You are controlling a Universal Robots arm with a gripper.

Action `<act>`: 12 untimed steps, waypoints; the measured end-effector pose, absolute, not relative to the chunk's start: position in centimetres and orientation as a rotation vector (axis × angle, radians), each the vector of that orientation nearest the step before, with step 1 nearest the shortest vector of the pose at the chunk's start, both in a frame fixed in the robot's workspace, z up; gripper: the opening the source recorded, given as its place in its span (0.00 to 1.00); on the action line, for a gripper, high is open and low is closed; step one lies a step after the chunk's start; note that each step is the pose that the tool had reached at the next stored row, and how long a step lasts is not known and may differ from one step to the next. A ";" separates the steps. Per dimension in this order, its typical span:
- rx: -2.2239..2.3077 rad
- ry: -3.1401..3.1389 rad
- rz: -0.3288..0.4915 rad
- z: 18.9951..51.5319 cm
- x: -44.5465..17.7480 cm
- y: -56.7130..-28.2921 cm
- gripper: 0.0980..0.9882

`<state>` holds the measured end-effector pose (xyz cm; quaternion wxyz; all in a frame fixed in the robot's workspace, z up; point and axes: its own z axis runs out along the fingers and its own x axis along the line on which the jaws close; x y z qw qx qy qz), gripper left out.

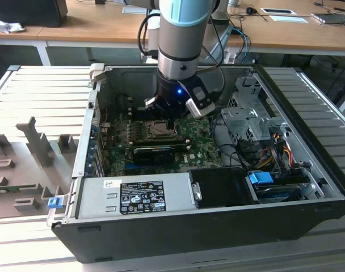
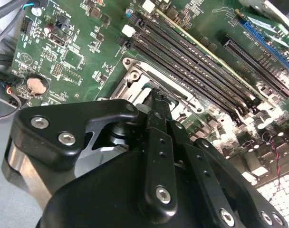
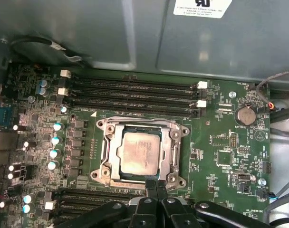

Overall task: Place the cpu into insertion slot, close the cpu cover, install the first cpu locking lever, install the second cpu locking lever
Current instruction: 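Install the second cpu locking lever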

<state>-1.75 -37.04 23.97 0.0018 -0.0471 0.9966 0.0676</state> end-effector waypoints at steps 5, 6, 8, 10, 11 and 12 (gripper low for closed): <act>-0.162 3.127 0.213 23.9 -1.8 -37.5 0.01; -0.163 3.127 0.212 23.9 -1.8 -37.5 0.01; -0.163 3.127 0.212 23.9 -1.8 -37.6 0.01; -0.164 3.127 0.212 23.9 -1.9 -37.7 0.01; -0.165 3.127 0.212 23.9 -2.0 -37.7 0.01; -0.165 3.127 0.212 23.9 -2.1 -37.7 0.01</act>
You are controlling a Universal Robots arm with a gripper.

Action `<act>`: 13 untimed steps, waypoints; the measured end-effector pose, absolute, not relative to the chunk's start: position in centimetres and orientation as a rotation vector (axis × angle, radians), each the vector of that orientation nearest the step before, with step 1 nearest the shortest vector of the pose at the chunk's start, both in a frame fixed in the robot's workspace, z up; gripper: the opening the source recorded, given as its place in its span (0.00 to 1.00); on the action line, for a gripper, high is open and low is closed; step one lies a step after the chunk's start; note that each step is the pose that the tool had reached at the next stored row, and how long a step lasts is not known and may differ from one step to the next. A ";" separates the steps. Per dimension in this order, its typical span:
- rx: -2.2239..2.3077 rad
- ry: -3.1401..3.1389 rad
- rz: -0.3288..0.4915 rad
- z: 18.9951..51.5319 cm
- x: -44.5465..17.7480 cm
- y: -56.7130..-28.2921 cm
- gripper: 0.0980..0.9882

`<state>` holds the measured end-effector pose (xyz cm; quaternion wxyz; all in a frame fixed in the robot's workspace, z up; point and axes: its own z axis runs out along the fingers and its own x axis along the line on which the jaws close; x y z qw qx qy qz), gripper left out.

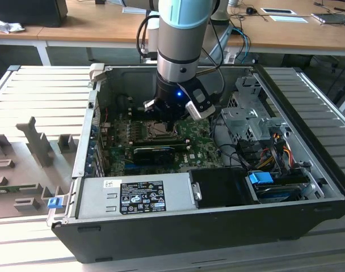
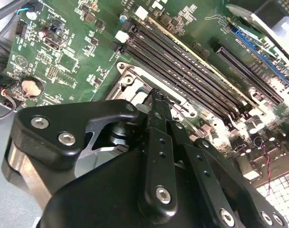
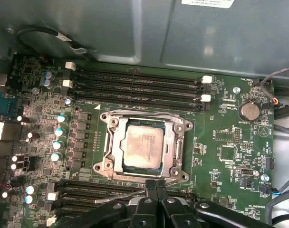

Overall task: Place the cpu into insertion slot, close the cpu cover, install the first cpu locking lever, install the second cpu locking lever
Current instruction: 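Install the second cpu locking lever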

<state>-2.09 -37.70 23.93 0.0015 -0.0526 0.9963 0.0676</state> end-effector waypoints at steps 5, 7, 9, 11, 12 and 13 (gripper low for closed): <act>-0.166 3.126 0.226 23.9 -2.4 -37.8 0.01; -0.170 3.125 0.235 23.9 -2.4 -37.9 0.01; -0.179 3.124 0.239 23.7 -2.4 -38.2 0.01; -0.185 3.123 0.248 23.6 -2.6 -38.4 0.01; -0.188 3.122 0.255 23.6 -2.9 -38.5 0.01; -0.188 3.122 0.259 23.6 -3.4 -38.6 0.01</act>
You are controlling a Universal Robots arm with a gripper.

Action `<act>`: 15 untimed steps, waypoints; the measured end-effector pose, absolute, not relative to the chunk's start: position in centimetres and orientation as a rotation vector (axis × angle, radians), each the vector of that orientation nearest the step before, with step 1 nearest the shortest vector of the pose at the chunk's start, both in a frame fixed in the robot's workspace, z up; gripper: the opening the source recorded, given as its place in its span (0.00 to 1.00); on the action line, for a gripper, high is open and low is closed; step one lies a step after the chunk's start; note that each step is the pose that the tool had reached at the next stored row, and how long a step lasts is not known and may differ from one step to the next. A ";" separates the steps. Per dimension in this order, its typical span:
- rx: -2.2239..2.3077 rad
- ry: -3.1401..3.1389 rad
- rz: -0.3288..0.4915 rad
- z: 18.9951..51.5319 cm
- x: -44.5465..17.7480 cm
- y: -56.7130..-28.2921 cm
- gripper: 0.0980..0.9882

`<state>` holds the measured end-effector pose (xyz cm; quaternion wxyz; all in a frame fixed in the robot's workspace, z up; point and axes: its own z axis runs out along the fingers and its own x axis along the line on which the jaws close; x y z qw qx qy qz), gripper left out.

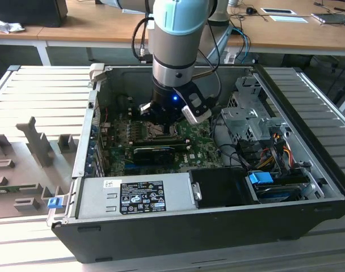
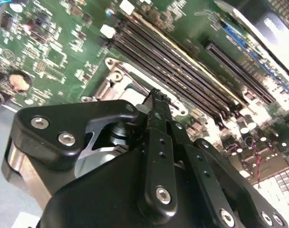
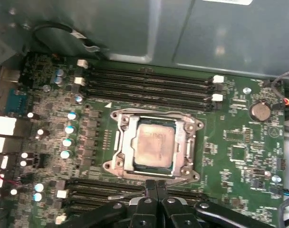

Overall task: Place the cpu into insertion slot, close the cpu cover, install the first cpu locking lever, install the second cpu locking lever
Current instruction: 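Install the second cpu locking lever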

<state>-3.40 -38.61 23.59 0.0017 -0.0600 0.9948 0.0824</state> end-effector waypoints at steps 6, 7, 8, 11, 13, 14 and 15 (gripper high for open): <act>-0.190 3.120 0.272 22.7 -5.5 -39.0 0.01; -0.191 3.120 0.274 22.4 -5.5 -39.0 0.01; -0.192 3.120 0.276 22.0 -5.5 -39.0 0.01; -0.193 3.119 0.279 21.7 -5.5 -39.0 0.01; -0.193 3.119 0.280 21.7 -5.5 -39.0 0.01; -0.193 3.119 0.280 21.7 -5.5 -39.0 0.01; -0.192 3.119 0.281 21.7 -5.6 -39.0 0.01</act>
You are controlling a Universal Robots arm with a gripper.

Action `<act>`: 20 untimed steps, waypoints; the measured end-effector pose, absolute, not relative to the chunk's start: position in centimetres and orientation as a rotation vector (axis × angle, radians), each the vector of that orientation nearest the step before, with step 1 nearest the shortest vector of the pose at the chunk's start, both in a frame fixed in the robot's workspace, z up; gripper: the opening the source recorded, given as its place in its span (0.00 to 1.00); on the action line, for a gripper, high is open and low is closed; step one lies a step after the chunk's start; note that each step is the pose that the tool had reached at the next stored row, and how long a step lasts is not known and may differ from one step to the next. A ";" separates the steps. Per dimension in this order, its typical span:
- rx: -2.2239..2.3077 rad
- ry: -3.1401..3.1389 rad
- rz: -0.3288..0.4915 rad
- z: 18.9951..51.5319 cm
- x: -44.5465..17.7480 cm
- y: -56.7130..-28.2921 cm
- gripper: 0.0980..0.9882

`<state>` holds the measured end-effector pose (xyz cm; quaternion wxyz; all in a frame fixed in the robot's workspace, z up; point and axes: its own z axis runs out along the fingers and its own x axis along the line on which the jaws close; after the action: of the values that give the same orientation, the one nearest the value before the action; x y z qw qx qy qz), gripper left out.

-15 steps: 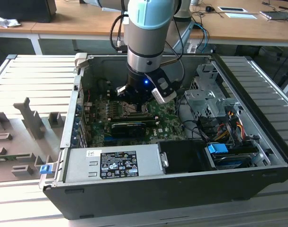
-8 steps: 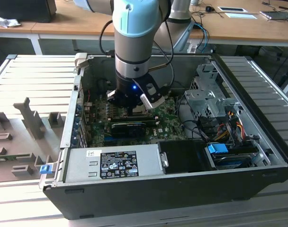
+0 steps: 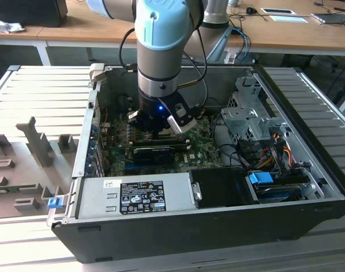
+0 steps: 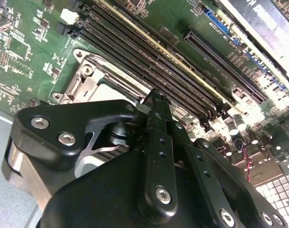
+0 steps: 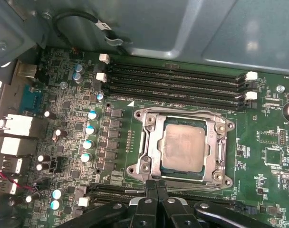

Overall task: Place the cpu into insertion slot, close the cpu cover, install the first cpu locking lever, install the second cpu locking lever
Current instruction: 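Install the second cpu locking lever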

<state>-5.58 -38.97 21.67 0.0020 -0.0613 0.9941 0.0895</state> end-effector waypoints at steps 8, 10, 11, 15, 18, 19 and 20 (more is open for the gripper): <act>-0.194 3.110 0.347 21.6 -6.0 -39.4 0.01; -0.194 3.108 0.358 21.6 -6.0 -39.4 0.01; -0.194 3.107 0.363 21.6 -6.0 -39.5 0.01; -0.194 3.105 0.378 21.5 -6.1 -39.7 0.01; -0.194 3.103 0.388 21.5 -6.2 -39.8 0.01; -0.194 3.103 0.392 21.4 -6.3 -39.8 0.01; -0.194 3.102 0.394 21.4 -6.3 -39.8 0.01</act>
<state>-6.26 -39.82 21.39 0.0043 -0.0619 0.9901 0.1257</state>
